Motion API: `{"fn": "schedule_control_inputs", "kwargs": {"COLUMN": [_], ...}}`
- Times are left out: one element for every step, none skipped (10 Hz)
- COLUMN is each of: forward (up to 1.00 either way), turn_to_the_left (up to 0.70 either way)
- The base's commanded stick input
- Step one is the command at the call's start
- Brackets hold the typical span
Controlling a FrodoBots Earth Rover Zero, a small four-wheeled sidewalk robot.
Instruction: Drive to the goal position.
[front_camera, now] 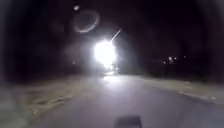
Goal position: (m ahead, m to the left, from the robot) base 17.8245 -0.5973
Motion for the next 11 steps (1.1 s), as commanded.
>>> {"fn": "schedule_control_inputs", "kwargs": {"forward": [1.0,1.0,1.0,1.0,1.0,1.0,1.0,1.0,1.0,1.0,1.0], "turn_to_the_left": [0.07,0.07,0.08,0.08,0.07,0.05,0.04,0.03,0.03,0.03,0.03]}}
